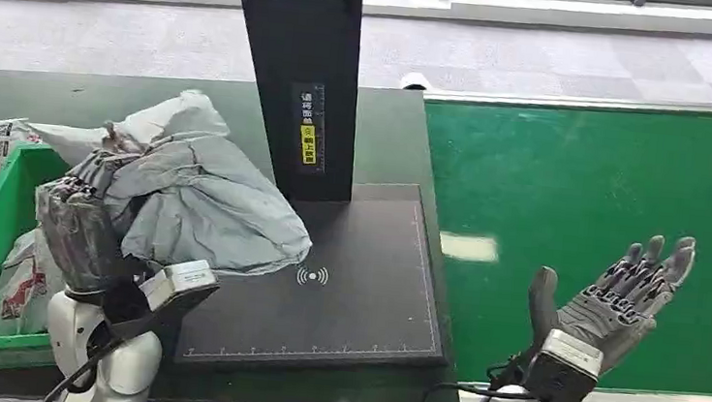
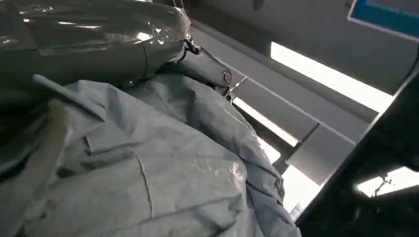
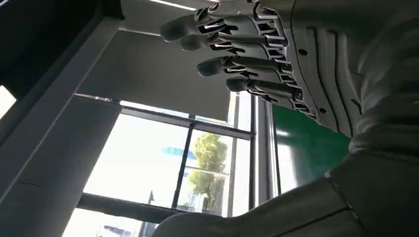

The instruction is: Moved the parcel from conveyor to table for the left to box.

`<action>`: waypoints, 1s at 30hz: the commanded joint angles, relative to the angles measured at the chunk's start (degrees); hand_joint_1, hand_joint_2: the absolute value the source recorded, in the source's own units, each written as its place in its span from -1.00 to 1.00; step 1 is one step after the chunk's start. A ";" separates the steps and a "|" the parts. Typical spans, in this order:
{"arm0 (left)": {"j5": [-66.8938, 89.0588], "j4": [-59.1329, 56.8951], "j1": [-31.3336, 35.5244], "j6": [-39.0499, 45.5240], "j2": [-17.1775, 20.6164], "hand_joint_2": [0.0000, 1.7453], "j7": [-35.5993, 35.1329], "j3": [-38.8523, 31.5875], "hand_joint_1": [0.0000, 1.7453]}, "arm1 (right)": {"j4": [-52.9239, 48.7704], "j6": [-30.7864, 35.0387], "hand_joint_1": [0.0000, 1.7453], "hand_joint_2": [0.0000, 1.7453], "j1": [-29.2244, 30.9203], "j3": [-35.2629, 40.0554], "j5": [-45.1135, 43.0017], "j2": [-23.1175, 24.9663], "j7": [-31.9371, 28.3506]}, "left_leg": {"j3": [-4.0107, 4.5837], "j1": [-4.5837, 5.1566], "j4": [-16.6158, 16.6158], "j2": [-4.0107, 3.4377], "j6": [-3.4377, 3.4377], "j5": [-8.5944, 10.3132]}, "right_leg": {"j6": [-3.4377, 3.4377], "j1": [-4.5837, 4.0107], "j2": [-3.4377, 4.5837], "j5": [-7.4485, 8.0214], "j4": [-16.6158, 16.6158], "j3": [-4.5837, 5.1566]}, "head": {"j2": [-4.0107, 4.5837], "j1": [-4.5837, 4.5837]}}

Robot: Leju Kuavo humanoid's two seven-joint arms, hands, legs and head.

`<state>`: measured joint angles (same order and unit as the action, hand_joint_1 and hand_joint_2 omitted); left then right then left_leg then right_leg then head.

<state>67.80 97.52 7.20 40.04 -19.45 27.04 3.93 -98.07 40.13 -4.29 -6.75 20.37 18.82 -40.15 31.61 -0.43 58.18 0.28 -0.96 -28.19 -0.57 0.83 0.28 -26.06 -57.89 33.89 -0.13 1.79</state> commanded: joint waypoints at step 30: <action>6.24 -21.34 11.57 -0.04 -0.55 1.00 2.48 -42.46 1.00 | -1.76 -0.13 -1.00 1.00 -1.26 -1.77 -1.21 0.80 0.15 | -0.33 0.05 -0.30 -0.04 -0.07 0.16 | 0.11 0.04 -0.01 0.11 0.21 -0.25 | 0.00 -0.02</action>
<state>72.83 93.08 12.44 40.02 -19.96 26.37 -24.84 -100.54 40.13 -6.07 -6.91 19.63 18.91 -40.17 31.56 -0.42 58.18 0.26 -1.02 -28.15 -0.54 0.83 0.31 -26.02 -57.89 33.88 -0.13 1.77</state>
